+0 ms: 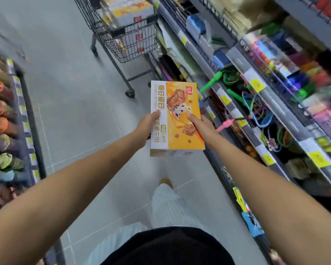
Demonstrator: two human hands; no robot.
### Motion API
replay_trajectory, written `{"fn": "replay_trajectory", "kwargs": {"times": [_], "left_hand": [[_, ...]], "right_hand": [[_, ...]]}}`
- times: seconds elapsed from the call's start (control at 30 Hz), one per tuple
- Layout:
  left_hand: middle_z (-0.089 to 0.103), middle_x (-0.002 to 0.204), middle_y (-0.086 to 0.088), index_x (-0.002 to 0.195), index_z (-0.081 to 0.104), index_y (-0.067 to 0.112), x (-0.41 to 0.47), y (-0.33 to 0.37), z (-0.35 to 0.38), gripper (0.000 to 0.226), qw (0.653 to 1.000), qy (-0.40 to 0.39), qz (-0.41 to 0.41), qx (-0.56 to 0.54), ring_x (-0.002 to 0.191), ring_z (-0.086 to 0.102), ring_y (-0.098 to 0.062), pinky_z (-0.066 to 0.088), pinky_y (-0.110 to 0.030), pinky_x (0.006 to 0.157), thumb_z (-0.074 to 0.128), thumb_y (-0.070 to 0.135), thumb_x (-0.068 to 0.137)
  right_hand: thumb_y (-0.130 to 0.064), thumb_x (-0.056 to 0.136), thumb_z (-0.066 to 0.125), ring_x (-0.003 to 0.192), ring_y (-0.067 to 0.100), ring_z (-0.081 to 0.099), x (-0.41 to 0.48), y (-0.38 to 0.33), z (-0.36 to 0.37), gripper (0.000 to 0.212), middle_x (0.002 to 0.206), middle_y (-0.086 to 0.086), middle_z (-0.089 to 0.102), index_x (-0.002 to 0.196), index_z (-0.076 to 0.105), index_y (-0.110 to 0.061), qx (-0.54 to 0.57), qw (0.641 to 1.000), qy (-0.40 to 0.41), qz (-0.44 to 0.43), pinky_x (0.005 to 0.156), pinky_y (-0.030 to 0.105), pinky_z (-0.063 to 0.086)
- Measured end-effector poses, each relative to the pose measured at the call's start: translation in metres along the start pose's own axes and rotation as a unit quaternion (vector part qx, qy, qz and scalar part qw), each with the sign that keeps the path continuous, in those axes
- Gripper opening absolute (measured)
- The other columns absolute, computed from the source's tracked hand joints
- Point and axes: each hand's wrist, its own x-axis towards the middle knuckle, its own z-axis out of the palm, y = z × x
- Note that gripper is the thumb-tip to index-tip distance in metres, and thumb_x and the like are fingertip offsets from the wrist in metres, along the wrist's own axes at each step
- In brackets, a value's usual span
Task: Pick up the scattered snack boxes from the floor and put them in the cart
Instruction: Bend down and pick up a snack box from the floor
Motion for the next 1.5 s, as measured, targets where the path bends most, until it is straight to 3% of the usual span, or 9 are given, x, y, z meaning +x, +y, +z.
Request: {"fn": "replay_trajectory", "kwargs": {"times": [0.2, 0.6, 0.7, 0.87, 0.97, 1.13, 1.23, 1.33, 1.5], "left_hand": [[0.07, 0.097, -0.006, 0.112, 0.06, 0.016, 0.065, 0.061, -0.042, 0.035, 0.997, 0.049, 0.012, -0.052, 0.085, 0.068, -0.023, 0.052, -0.038, 0.088, 0.042, 0.043, 0.097], [0.069, 0.079, -0.001, 0.088, 0.062, 0.021, 0.198, 0.197, -0.172, 0.026, 0.989, 0.105, 0.043, -0.09, 0.071, 0.067, -0.017, 0.053, -0.029, 0.072, 0.045, 0.039, 0.097], [0.07, 0.082, -0.001, 0.091, 0.062, 0.021, 0.233, 0.234, -0.207, 0.027, 0.992, 0.091, 0.038, -0.08, 0.073, 0.068, -0.019, 0.053, -0.029, 0.068, 0.045, 0.041, 0.096], [0.071, 0.104, -0.011, 0.096, 0.065, 0.02, 0.29, 0.297, -0.25, 0.03, 0.995, 0.065, 0.031, -0.064, 0.097, 0.068, -0.031, 0.051, -0.044, 0.096, 0.048, 0.044, 0.094], [0.071, 0.106, -0.014, 0.097, 0.064, 0.018, 0.32, 0.335, -0.264, 0.031, 0.997, 0.041, 0.029, -0.052, 0.096, 0.068, -0.033, 0.05, -0.048, 0.098, 0.047, 0.043, 0.095], [0.069, 0.102, -0.009, 0.09, 0.061, 0.018, 0.375, 0.396, -0.281, 0.031, 1.0, -0.003, 0.01, -0.024, 0.089, 0.067, -0.027, 0.053, -0.041, 0.09, 0.045, 0.045, 0.096], [0.07, 0.101, -0.008, 0.097, 0.061, 0.017, 0.41, 0.433, -0.289, 0.031, 1.0, -0.022, 0.008, -0.002, 0.081, 0.069, -0.022, 0.056, -0.035, 0.079, 0.046, 0.044, 0.096], [0.07, 0.109, -0.009, 0.112, 0.061, 0.012, 0.447, 0.459, -0.294, 0.039, 0.998, -0.002, 0.008, 0.061, 0.097, 0.069, -0.029, 0.054, -0.043, 0.092, 0.048, 0.044, 0.095], [0.064, 0.112, -0.007, 0.117, 0.055, 0.013, 0.504, 0.492, -0.295, 0.039, 0.992, 0.041, 0.004, 0.12, 0.083, 0.064, -0.02, 0.053, -0.03, 0.07, 0.052, 0.044, 0.093]], "right_hand": [[-0.051, 0.088, 0.059, 0.088, 0.008, 0.064, 0.09, -0.083, 0.025, 0.027, 0.111, -0.006, 0.068, 0.108, 0.057, -0.034, -0.032, 0.998, -0.057, -0.012, 0.081, 0.027, 0.05], [-0.091, 0.043, 0.064, 0.123, 0.027, 0.056, 0.318, -0.183, 0.128, 0.12, 0.137, 0.007, 0.056, 0.139, 0.048, -0.02, -0.037, 0.996, -0.084, -0.009, 0.106, 0.05, 0.042], [-0.086, 0.046, 0.067, 0.114, 0.028, 0.062, 0.341, -0.228, 0.155, 0.109, 0.127, 0.007, 0.064, 0.13, 0.057, -0.018, -0.015, 0.998, -0.069, 0.0, 0.102, 0.05, 0.046], [-0.081, 0.055, 0.067, 0.105, 0.024, 0.065, 0.366, -0.3, 0.185, 0.095, 0.119, 0.006, 0.067, 0.123, 0.061, -0.014, 0.021, 0.999, -0.03, 0.004, 0.095, 0.045, 0.051], [-0.057, 0.082, 0.062, 0.087, 0.011, 0.062, 0.379, -0.34, 0.193, 0.055, 0.105, 0.0, 0.064, 0.117, 0.058, -0.014, 0.026, 1.0, -0.011, 0.009, 0.067, 0.027, 0.048], [-0.082, 0.049, 0.065, 0.116, 0.027, 0.059, 0.449, -0.375, 0.199, 0.107, 0.13, 0.008, 0.06, 0.133, 0.054, -0.016, 0.057, 0.998, 0.003, 0.012, 0.102, 0.046, 0.045], [-0.084, 0.042, 0.066, 0.12, 0.029, 0.057, 0.513, -0.383, 0.199, 0.115, 0.135, 0.008, 0.057, 0.136, 0.051, -0.02, 0.086, 0.995, 0.037, 0.03, 0.103, 0.052, 0.044], [-0.09, 0.037, 0.064, 0.125, 0.032, 0.053, 0.548, -0.406, 0.201, 0.127, 0.14, 0.009, 0.052, 0.14, 0.046, -0.019, 0.109, 0.992, 0.048, 0.045, 0.104, 0.053, 0.042], [-0.06, 0.084, 0.058, 0.133, 0.031, 0.041, 0.604, -0.433, 0.204, 0.081, 0.15, 0.009, 0.037, 0.146, 0.033, -0.014, 0.11, 0.986, 0.089, 0.089, 0.102, 0.042, 0.038]]}}
